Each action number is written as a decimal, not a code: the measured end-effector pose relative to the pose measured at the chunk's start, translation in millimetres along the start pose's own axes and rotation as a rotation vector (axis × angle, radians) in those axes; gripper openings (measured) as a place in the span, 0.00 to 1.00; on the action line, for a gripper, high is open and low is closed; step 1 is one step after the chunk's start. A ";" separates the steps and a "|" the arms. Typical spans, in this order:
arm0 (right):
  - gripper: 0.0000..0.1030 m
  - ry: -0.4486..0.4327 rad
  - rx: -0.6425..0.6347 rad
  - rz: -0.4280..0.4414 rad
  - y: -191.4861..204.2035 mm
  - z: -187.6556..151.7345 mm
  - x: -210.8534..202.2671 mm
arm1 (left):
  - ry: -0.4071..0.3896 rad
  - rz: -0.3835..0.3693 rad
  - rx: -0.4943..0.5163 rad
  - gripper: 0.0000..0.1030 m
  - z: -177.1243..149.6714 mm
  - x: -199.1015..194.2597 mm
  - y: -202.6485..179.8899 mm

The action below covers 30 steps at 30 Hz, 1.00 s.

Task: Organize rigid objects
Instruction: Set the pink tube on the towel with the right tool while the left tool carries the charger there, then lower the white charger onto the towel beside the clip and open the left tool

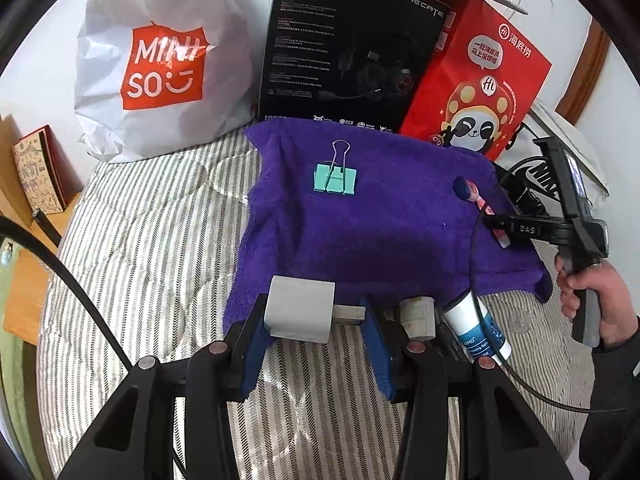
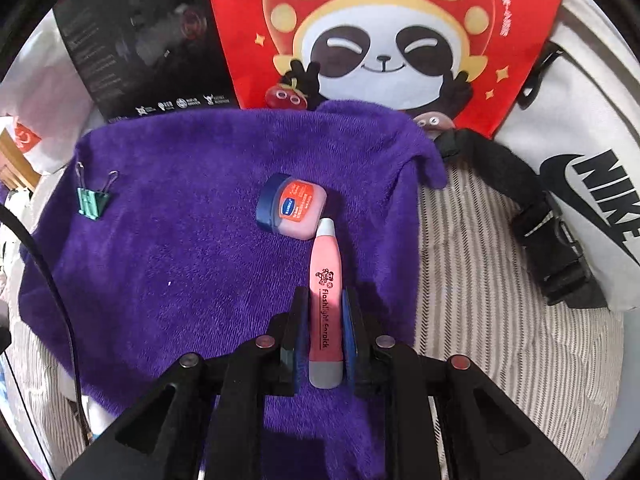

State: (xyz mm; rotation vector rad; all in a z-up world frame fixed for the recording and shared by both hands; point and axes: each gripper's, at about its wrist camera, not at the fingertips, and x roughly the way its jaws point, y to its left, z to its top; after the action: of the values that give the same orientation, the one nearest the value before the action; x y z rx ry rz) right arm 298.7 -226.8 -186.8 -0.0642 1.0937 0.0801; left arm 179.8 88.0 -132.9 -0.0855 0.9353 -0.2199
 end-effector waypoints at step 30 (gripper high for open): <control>0.39 -0.077 -0.030 0.135 -4.8 -74.3 -92.6 | -0.042 0.001 0.009 0.42 39.1 32.9 -9.5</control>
State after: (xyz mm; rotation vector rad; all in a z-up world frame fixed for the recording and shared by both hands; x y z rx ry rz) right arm 191.2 -241.5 -138.5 -0.0140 1.0189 0.2189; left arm 228.7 70.4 -134.1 -0.0810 0.8923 -0.2203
